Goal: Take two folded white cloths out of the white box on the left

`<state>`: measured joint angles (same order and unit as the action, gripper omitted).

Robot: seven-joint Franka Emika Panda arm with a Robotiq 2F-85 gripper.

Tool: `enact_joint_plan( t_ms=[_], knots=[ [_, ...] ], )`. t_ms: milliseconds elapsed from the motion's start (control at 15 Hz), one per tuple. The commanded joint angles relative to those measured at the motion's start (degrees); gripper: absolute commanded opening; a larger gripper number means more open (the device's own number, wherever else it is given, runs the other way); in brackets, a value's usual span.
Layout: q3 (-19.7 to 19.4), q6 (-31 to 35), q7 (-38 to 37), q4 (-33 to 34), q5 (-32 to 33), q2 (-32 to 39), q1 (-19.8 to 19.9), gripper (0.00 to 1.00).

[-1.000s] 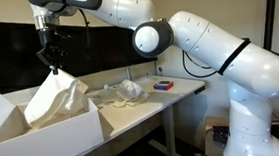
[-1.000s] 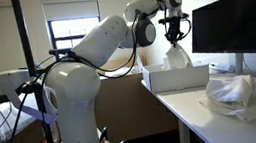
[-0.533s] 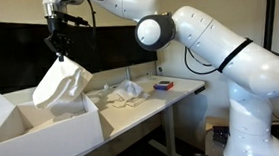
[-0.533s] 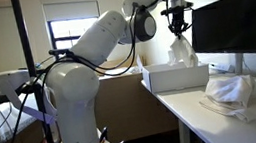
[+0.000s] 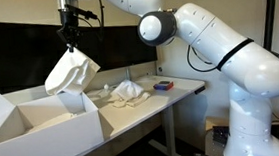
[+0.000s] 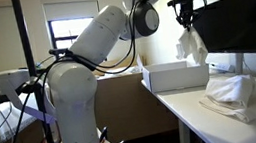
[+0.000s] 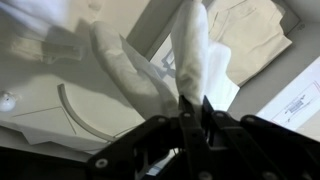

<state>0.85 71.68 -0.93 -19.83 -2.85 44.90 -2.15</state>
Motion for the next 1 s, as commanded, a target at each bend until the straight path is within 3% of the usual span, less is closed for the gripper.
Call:
enact_joint_plan(
  t_ms=[0, 933],
  knots=[
    [0.00, -0.53, 2.19, -0.87, 0.30, -2.01, 2.69, 0.03],
    [-0.02, -0.12, 9.97, -0.94, -1.40, -1.74, 18.02, 0.03]
  ],
)
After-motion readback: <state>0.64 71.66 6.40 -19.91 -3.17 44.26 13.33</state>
